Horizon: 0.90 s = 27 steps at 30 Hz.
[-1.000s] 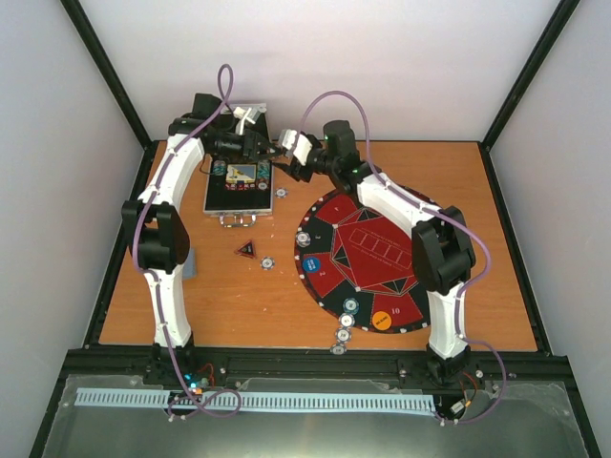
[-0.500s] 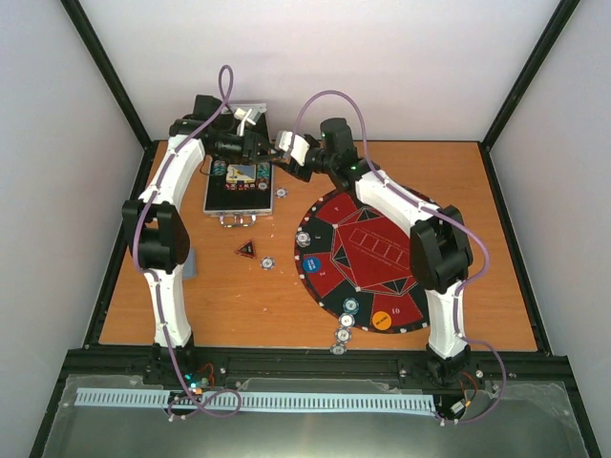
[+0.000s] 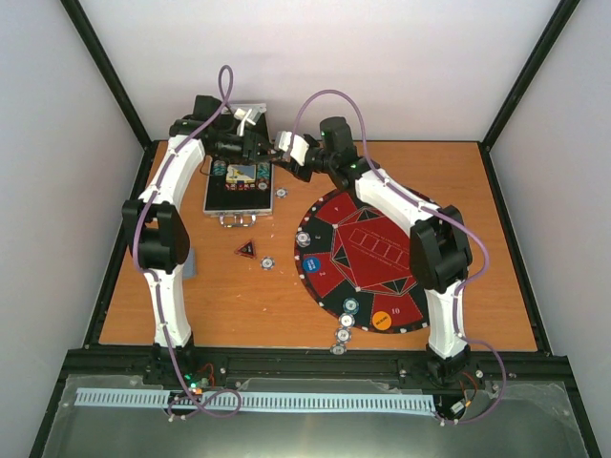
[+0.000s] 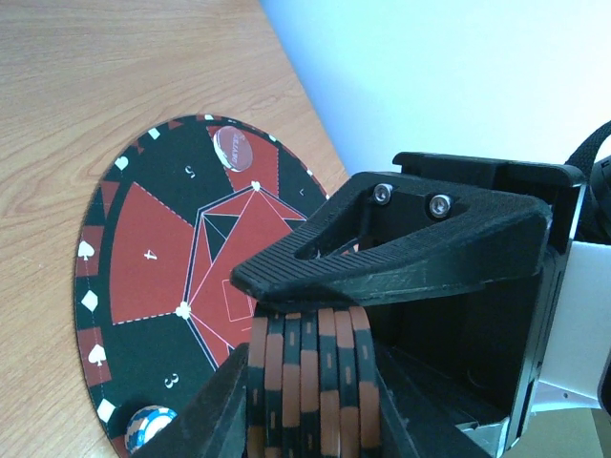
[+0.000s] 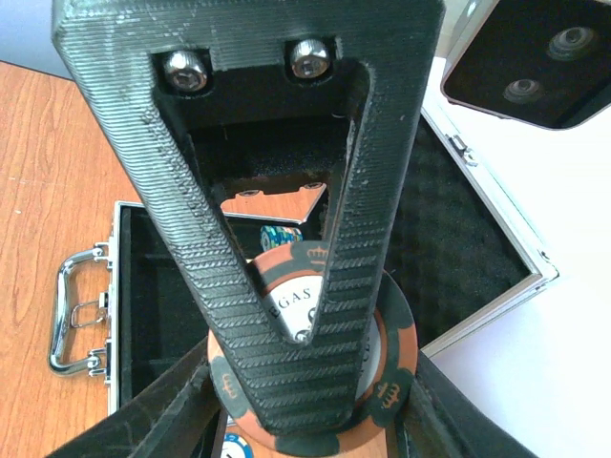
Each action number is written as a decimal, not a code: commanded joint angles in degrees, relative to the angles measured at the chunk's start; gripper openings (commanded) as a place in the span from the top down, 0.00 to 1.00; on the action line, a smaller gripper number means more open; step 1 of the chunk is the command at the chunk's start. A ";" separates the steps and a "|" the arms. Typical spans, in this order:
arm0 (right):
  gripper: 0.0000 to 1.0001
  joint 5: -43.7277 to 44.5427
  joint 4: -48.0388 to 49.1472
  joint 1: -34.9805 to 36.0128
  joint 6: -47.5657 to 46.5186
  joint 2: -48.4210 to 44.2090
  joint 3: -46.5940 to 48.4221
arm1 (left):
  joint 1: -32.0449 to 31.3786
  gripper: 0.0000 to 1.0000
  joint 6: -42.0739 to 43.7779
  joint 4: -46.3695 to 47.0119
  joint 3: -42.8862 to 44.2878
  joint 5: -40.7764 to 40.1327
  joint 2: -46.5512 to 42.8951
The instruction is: Distribute texas hold em gaming equipment
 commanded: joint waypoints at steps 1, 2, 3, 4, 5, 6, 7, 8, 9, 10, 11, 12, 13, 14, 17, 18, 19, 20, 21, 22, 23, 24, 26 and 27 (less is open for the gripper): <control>0.97 0.71 0.34 0.05 0.59 -0.19 1.73 | -0.75 0.79 0.80 -1.54 0.52 3.62 -1.35; 0.97 0.54 0.04 0.05 0.60 -0.28 1.77 | -0.75 0.74 1.02 -1.84 0.75 3.65 -1.06; 0.97 0.33 -0.33 0.05 0.65 -0.44 1.93 | -0.75 0.70 1.30 -2.12 1.06 3.83 -0.79; 0.97 0.29 -0.81 0.05 0.73 -0.55 2.04 | -0.75 0.67 1.59 -2.54 1.49 3.83 -0.54; 0.97 0.41 -1.18 0.00 0.78 -0.69 2.10 | -0.75 0.66 1.91 -2.98 1.80 3.76 -0.14; 0.97 0.50 -1.52 0.04 0.81 -0.73 2.15 | -0.68 0.64 2.07 -3.34 2.06 3.65 0.26; 0.97 0.67 -2.01 0.05 0.89 -0.85 2.29 | -0.60 0.63 2.07 -3.42 2.22 3.59 0.64; 0.97 0.76 -2.47 0.05 1.05 -0.88 2.41 | -0.45 0.61 1.77 -3.42 2.28 3.60 1.04; 0.97 0.79 -3.12 0.05 1.09 -0.88 2.64 | -0.36 0.59 1.48 -3.16 2.32 3.55 1.25; 0.97 0.78 -3.76 0.04 1.23 -0.87 2.80 | -0.20 0.59 1.09 -2.83 2.33 3.59 1.43; 0.97 0.81 -4.21 0.05 1.34 -0.83 2.98 | -0.10 0.58 0.74 -2.55 2.33 3.62 1.52; 0.97 0.80 -4.71 0.05 1.47 -0.87 3.03 | -0.06 0.57 0.47 -2.22 2.33 3.71 1.51; 0.97 0.86 -4.99 0.05 1.57 -0.84 3.17 | -0.05 0.56 0.54 -2.00 2.33 3.72 1.55; 0.97 0.90 -5.21 0.05 1.58 -0.81 3.14 | -0.05 0.55 0.66 -1.76 2.33 3.53 1.51; 0.97 0.88 -6.23 0.00 1.85 -0.73 3.60 | -0.05 0.48 0.99 -1.43 2.29 3.05 1.33; 0.97 0.76 -7.24 0.04 1.94 -0.66 4.02 | 0.03 0.47 1.38 -1.46 2.23 3.02 1.32; 0.97 0.55 -8.11 0.05 2.04 -0.56 4.50 | 0.08 0.45 1.82 -1.47 2.24 2.90 1.34; 0.97 0.52 -8.94 0.05 2.43 -0.53 4.90 | 0.12 0.41 2.27 -1.45 2.24 2.51 1.44; 0.97 0.62 -9.51 0.09 2.94 -0.57 5.13 | 0.24 0.38 2.53 -1.29 2.24 1.63 1.50; 0.97 0.81 -9.94 0.05 3.47 -0.72 5.05 | 0.41 0.35 2.79 -1.11 2.29 0.80 1.57; 0.97 1.09 -10.18 0.05 3.94 -0.97 4.72 | 0.73 0.32 2.99 -0.93 2.33 0.40 1.67; 0.97 1.51 -10.25 0.05 4.37 -1.22 4.23 | 1.05 0.29 3.20 -0.72 2.52 0.53 1.65; 0.97 2.52 -10.20 0.05 4.86 -1.84 2.83 | 1.49 0.19 4.39 -0.83 3.57 1.58 1.63; 0.97 2.89 -10.14 0.05 4.91 -2.22 1.71 | 1.53 0.15 5.52 -1.14 4.26 2.10 1.56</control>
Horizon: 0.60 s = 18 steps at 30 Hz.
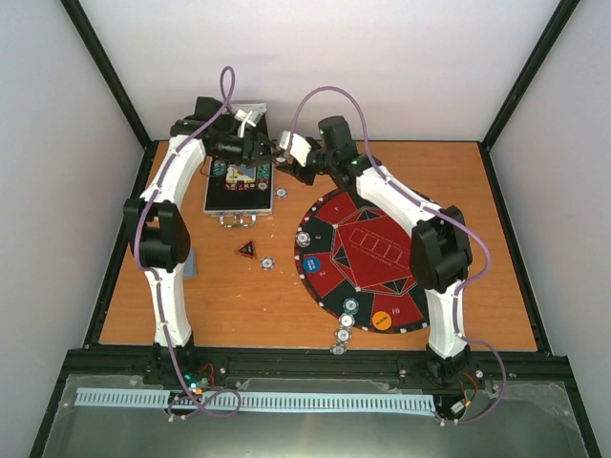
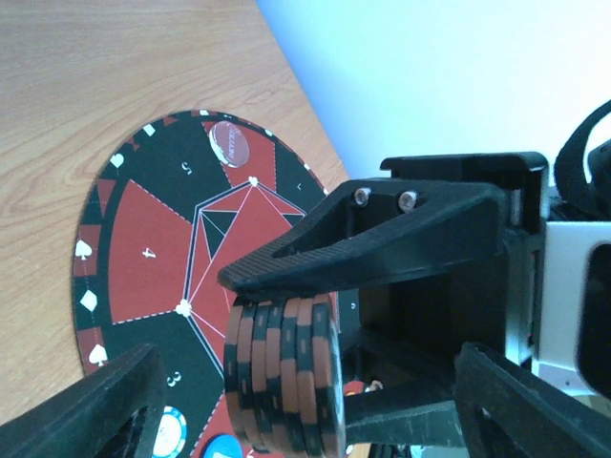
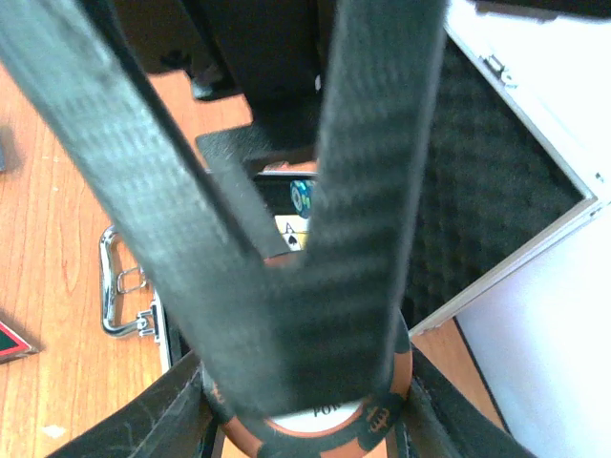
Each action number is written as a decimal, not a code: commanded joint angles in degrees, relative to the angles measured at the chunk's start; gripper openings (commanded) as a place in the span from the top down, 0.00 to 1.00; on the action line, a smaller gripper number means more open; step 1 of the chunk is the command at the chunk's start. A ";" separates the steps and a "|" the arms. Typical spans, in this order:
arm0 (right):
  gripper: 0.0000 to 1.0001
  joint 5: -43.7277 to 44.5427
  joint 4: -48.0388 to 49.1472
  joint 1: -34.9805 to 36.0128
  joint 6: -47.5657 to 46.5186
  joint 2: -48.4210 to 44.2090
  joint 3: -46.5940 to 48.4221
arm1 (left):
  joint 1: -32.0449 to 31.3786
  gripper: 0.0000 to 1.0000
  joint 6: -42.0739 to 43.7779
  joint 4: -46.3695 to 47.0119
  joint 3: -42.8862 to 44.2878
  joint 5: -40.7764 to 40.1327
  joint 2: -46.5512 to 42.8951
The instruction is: Distribute texas hold em gaming equipment
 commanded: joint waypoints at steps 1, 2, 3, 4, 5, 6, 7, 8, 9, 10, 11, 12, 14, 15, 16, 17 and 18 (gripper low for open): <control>0.97 1.92 -0.18 0.11 2.10 -2.64 -2.05 | 0.91 0.11 3.94 0.10 4.64 1.31 0.31; 0.97 2.19 0.01 0.11 2.42 -3.11 -2.79 | 0.92 0.08 4.71 0.03 4.89 0.95 -0.08; 0.97 2.60 0.18 0.11 2.75 -3.64 -3.71 | 0.94 0.03 5.51 0.05 5.07 0.09 -0.53; 0.97 3.09 0.36 0.11 3.37 -4.38 -4.64 | 0.92 0.01 6.44 0.02 5.08 -0.97 -0.93; 0.97 3.53 0.73 0.11 3.79 -5.26 -5.94 | 1.00 0.00 7.48 -0.18 5.03 -1.94 -1.37; 0.97 4.04 1.48 0.11 4.37 -6.25 -7.76 | 1.07 0.00 8.39 -0.42 4.98 -2.71 -1.70; 0.97 4.37 2.46 0.11 4.91 -7.79 -9.68 | 1.21 0.00 9.22 -0.60 4.85 -3.15 -2.01; 0.97 4.65 3.36 0.11 5.18 -8.87 -11.82 | 1.37 0.00 9.78 -0.88 4.65 -3.31 -2.21; 0.97 4.95 3.92 0.06 5.44 -10.02 -13.65 | 1.49 0.00 10.27 -1.24 4.53 -3.28 -2.30; 0.97 5.20 3.93 0.11 5.62 -10.92 -15.00 | 1.72 0.00 10.72 -1.65 4.55 -3.11 -2.29; 0.97 5.69 3.63 0.09 5.76 -11.77 -16.36 | 1.91 0.00 11.03 -1.94 4.58 -2.93 -2.21; 0.97 6.23 3.08 0.11 5.88 -12.69 -17.61 | 2.09 0.00 11.41 -2.21 4.58 -2.70 -2.21; 0.97 7.20 2.60 0.11 6.04 -14.64 -20.78 | 2.46 0.00 12.11 -2.66 4.63 -2.48 -2.33; 0.97 7.62 2.35 0.11 5.98 -15.78 -22.37 | 2.66 0.00 12.54 -2.89 4.64 -2.52 -2.38; 0.97 8.06 2.05 0.11 6.10 -16.95 -24.12 | 2.86 0.00 13.10 -2.98 4.59 -2.74 -2.50; 0.97 8.38 1.69 0.11 5.96 -18.36 -25.87 | 3.05 0.00 13.86 -3.05 4.52 -3.20 -2.70; 0.97 8.43 1.03 0.11 5.48 -19.53 -27.71 | 3.18 0.00 14.44 -3.16 4.14 -3.62 -2.92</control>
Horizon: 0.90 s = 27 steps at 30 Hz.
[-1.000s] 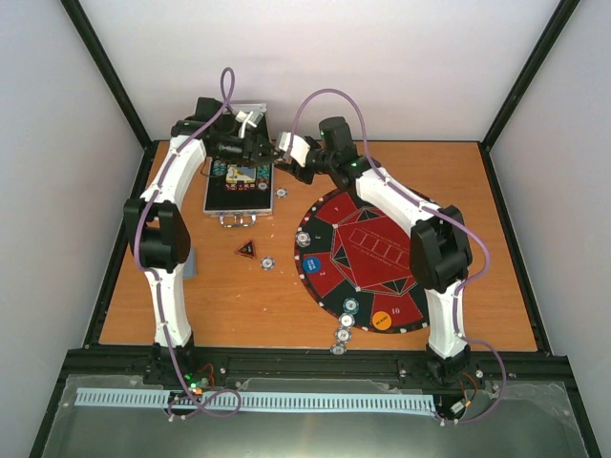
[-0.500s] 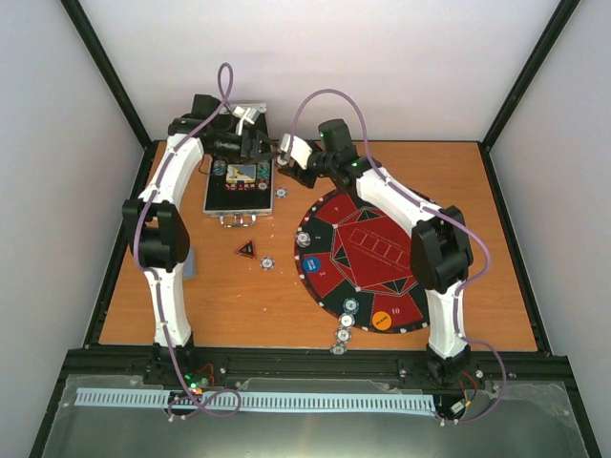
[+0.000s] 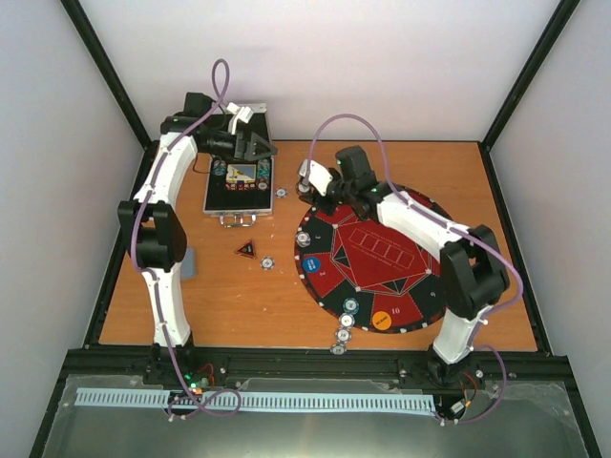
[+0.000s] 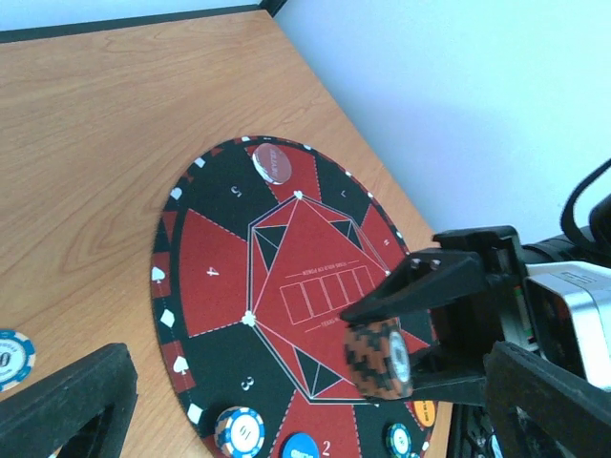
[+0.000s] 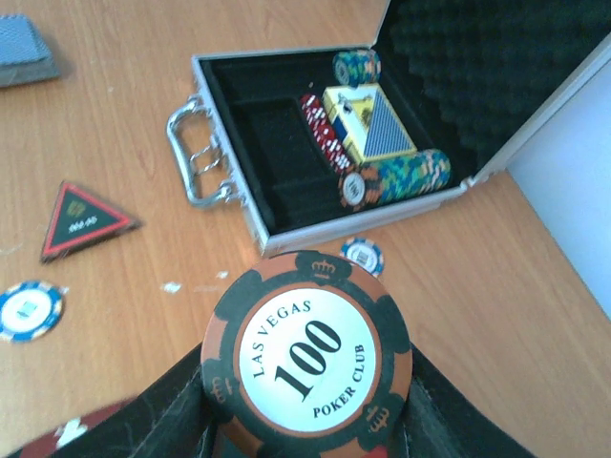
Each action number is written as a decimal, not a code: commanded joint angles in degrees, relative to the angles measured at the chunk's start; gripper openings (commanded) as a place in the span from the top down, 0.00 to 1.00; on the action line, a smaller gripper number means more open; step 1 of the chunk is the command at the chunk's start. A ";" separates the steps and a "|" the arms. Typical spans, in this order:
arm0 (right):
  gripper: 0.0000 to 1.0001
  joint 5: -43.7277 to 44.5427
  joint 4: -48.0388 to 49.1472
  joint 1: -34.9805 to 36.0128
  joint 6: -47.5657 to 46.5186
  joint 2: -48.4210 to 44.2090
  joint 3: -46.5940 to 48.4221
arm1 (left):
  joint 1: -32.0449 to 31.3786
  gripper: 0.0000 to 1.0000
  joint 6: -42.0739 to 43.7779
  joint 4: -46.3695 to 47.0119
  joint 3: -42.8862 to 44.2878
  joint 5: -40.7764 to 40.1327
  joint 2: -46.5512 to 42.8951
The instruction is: Distribute texas hold em gaming equipment
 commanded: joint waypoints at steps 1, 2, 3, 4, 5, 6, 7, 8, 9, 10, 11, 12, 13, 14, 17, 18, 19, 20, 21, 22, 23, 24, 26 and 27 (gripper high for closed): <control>0.97 1.47 -0.25 0.11 -0.46 -6.96 -6.48 | 1.22 0.00 4.89 -1.38 1.05 -1.14 -3.18; 0.97 1.09 -0.93 0.07 -1.56 -8.58 -8.93 | 1.34 0.00 5.37 -1.38 0.52 -1.30 -3.50; 0.97 0.68 -1.52 0.03 -2.90 -10.26 -11.03 | 1.52 0.00 5.80 -1.32 -0.04 -1.31 -3.92; 0.97 0.34 -2.04 0.03 -5.22 -12.63 -12.95 | 1.66 0.00 6.32 -1.27 -0.65 -1.28 -4.23; 0.97 -0.09 -2.51 -0.08 -7.12 -14.40 -15.13 | 1.78 0.00 6.78 -1.31 -1.05 -1.30 -4.50; 0.97 -0.47 -2.39 -0.23 -8.83 -16.26 -17.45 | 1.81 0.00 7.45 -1.40 -1.29 -1.32 -4.66; 0.97 -0.87 -1.39 -0.61 -9.88 -18.22 -19.86 | 1.88 0.00 8.07 -1.68 -1.36 -1.52 -4.80; 0.97 -1.80 -0.83 -1.23 -10.26 -19.84 -21.79 | 1.90 0.00 8.64 -1.94 -1.44 -1.69 -4.98; 0.97 -2.86 -1.56 -1.88 -10.12 -20.86 -22.74 | 1.90 0.00 9.23 -2.15 -1.52 -1.83 -5.08; 0.97 -4.16 -3.46 -2.75 -9.87 -21.53 -23.02 | 1.92 0.00 9.74 -2.45 -1.71 -1.93 -5.28; 0.97 -5.43 -5.81 -3.50 -9.78 -21.77 -22.99 | 1.90 0.00 10.30 -2.65 -1.79 -1.94 -5.44; 0.97 -7.18 -8.48 -4.24 -10.38 -22.01 -23.03 | 1.90 0.00 10.88 -2.94 -1.96 -1.94 -5.50; 0.97 -8.07 -11.08 -4.90 -11.53 -22.28 -23.35 | 1.90 0.00 11.49 -3.25 -2.03 -1.98 -5.57; 0.97 -8.61 -13.70 -5.24 -12.73 -22.65 -23.87 | 1.90 0.00 12.11 -3.66 -2.07 -2.09 -5.52; 0.97 -10.64 -15.63 -6.86 -15.84 -25.34 -27.53 | 2.05 0.00 13.60 -4.31 -1.92 -2.80 -5.50; 0.97 -11.58 -15.74 -7.62 -17.17 -26.59 -29.16 | 2.07 0.00 14.03 -4.48 -1.90 -3.09 -5.52; 0.97 -12.14 -15.66 -8.27 -18.62 -27.91 -30.81 | 2.15 0.00 14.41 -4.55 -1.82 -3.35 -5.52; 0.97 -12.21 -15.59 -8.82 -19.83 -29.20 -32.23 | 2.16 0.00 14.77 -4.72 -1.81 -3.49 -5.58; 0.97 -12.22 -15.64 -9.30 -20.83 -30.34 -33.85 | 2.21 0.00 15.42 -4.91 -1.74 -3.64 -5.58; 0.97 -12.26 -15.88 -9.74 -21.50 -31.29 -34.42 | 2.24 0.00 15.89 -5.13 -1.68 -3.80 -5.63; 0.97 -12.40 -16.78 -10.15 -22.60 -32.10 -35.29 | 2.26 0.00 16.19 -5.27 -1.59 -4.07 -5.59; 0.97 -12.22 -18.02 -10.43 -23.56 -32.36 -35.69 | 2.25 0.00 16.43 -5.36 -1.55 -4.32 -5.60; 0.97 -11.24 -20.75 -10.71 -24.85 -32.53 -36.58 | 2.33 0.00 16.98 -5.70 -1.47 -4.76 -5.58; 0.97 -10.81 -21.40 -10.70 -25.41 -33.00 -37.39 | 2.28 0.00 17.23 -5.86 -1.46 -4.87 -5.58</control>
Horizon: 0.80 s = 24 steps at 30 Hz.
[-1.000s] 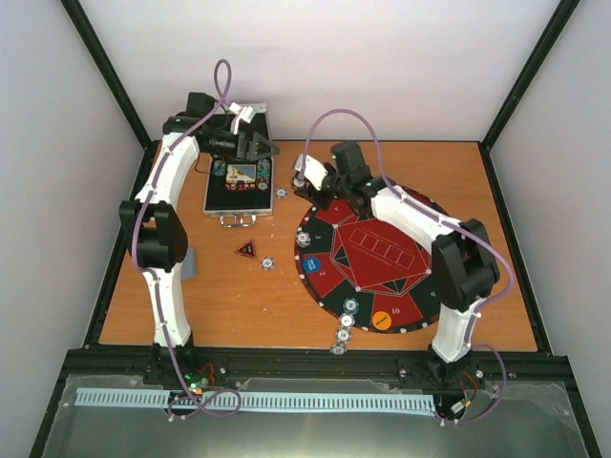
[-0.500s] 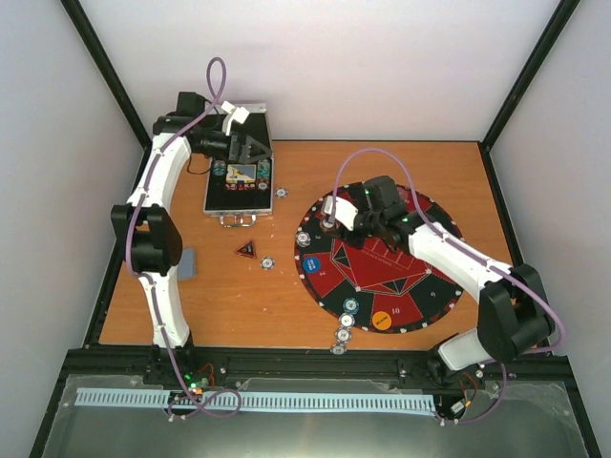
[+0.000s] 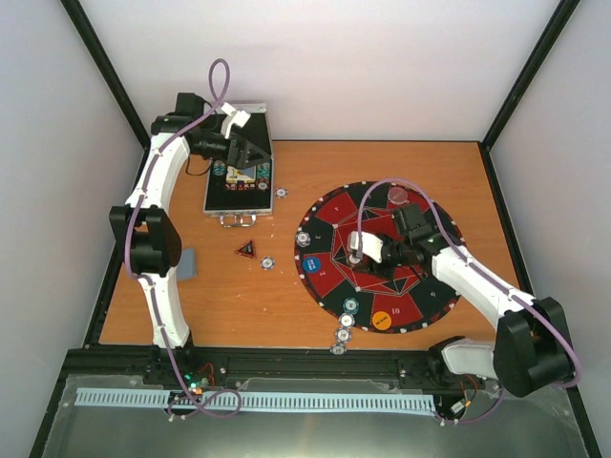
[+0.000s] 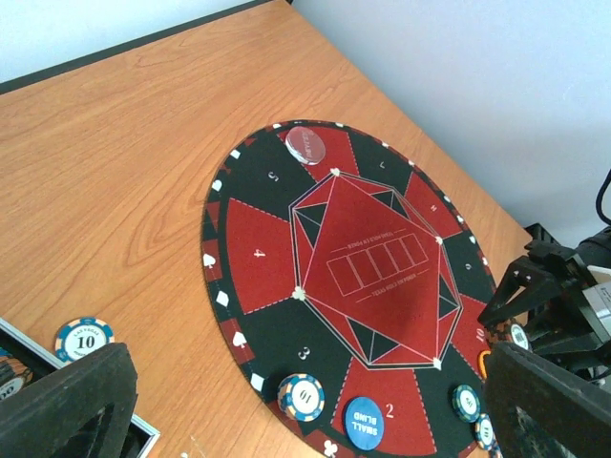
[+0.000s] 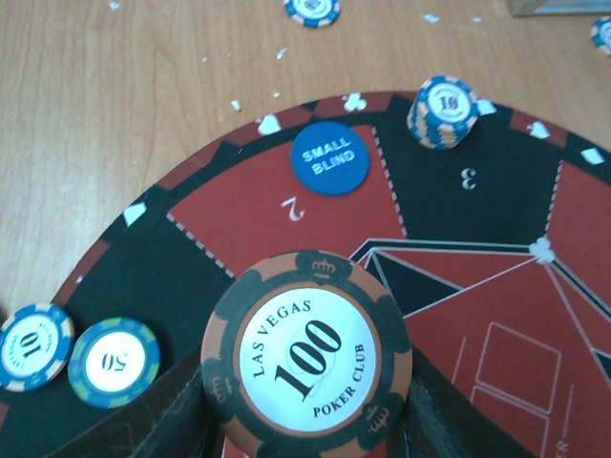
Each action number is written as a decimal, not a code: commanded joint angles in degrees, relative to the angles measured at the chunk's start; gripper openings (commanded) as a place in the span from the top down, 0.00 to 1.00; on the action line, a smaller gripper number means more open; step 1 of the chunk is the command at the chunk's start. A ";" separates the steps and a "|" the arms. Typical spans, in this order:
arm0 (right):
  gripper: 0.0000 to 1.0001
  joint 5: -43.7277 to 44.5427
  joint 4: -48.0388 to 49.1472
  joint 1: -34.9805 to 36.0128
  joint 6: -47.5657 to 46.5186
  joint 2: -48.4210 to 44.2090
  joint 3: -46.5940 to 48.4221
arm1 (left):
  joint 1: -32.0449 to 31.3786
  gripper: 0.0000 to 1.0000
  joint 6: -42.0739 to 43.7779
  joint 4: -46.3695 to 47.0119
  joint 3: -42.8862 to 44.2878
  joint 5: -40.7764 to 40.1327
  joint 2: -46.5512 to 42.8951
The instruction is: Distribute texas hold em gaming equipment
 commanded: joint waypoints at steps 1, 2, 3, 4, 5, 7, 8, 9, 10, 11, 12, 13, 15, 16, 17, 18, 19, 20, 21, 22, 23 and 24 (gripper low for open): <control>0.97 -0.81 -3.65 -0.84 -5.21 -2.73 -2.79 | 0.65 0.00 3.86 -1.72 0.66 -0.82 -1.88; 0.97 -0.79 -3.23 -1.29 -5.70 -3.80 -4.34 | 0.68 0.00 4.17 -1.89 0.66 -0.94 -1.89; 0.97 -0.71 -2.67 -1.79 -6.01 -4.99 -6.01 | 0.70 0.00 4.41 -2.03 0.59 -1.05 -1.95; 0.97 -0.48 -2.42 -2.27 -6.62 -6.04 -7.75 | 0.68 0.00 4.62 -2.15 0.53 -1.13 -1.96; 0.97 -0.13 -2.18 -2.50 -7.38 -6.86 -9.18 | 0.70 0.00 4.92 -2.22 0.45 -1.22 -1.98; 0.97 0.02 -2.14 -2.60 -8.78 -7.74 -11.25 | 0.68 0.00 5.29 -2.27 0.32 -1.36 -1.93; 0.97 -0.03 -2.23 -2.58 -9.04 -7.70 -11.65 | 0.72 0.00 5.27 -2.35 0.31 -1.47 -1.85; 0.97 -0.21 -2.20 -2.58 -9.24 -7.54 -12.01 | 0.68 0.00 5.23 -2.33 0.38 -1.50 -1.82; 0.97 -0.35 -2.56 -2.58 -9.81 -7.29 -12.27 | 0.68 0.00 5.31 -2.35 0.48 -1.57 -1.78; 0.97 -0.25 -2.84 -2.58 -10.55 -7.23 -12.58 | 0.68 0.00 5.32 -2.38 0.56 -1.63 -1.88; 0.97 0.23 -2.74 -2.62 -11.22 -7.32 -13.46 | 0.68 0.00 5.35 -2.38 0.65 -1.71 -1.92; 0.97 0.84 -2.37 -2.58 -11.34 -7.69 -14.38 | 0.68 0.00 5.41 -2.37 0.69 -1.82 -1.98; 0.97 1.38 -1.76 -2.59 -12.68 -8.20 -16.01 | 0.68 0.00 5.51 -2.28 0.74 -1.94 -2.11; 0.97 1.33 -1.67 -2.58 -13.43 -8.07 -16.54 | 0.68 0.00 5.65 -2.27 0.79 -2.02 -2.17; 0.97 1.00 -1.63 -2.58 -14.00 -7.82 -16.93 | 0.68 0.00 5.53 -2.27 0.83 -2.07 -2.16; 0.97 0.70 -1.40 -2.62 -14.08 -7.54 -17.03 | 0.68 0.00 5.51 -2.39 0.92 -2.11 -2.08; 0.97 0.55 -1.27 -2.58 -14.10 -7.11 -16.99 | 0.70 0.00 5.57 -2.37 0.97 -2.12 -1.99; 0.97 0.71 -1.24 -2.58 -14.09 -6.67 -16.73 | 0.68 0.00 5.67 -2.36 1.01 -2.12 -2.00; 0.97 0.87 -1.22 -2.58 -14.54 -6.11 -16.63 | 0.68 0.00 5.63 -2.37 1.02 -2.19 -1.94; 0.97 1.35 -1.11 -2.53 -15.18 -5.55 -16.69 | 0.68 0.00 5.73 -2.43 1.02 -2.20 -1.93; 0.97 1.78 -1.15 -2.51 -15.78 -4.75 -16.48 | 0.73 0.00 5.72 -2.49 1.06 -2.20 -1.90; 0.97 1.93 -0.97 -2.49 -16.10 -3.97 -16.38 | 0.73 0.00 5.82 -2.45 1.10 -2.20 -1.91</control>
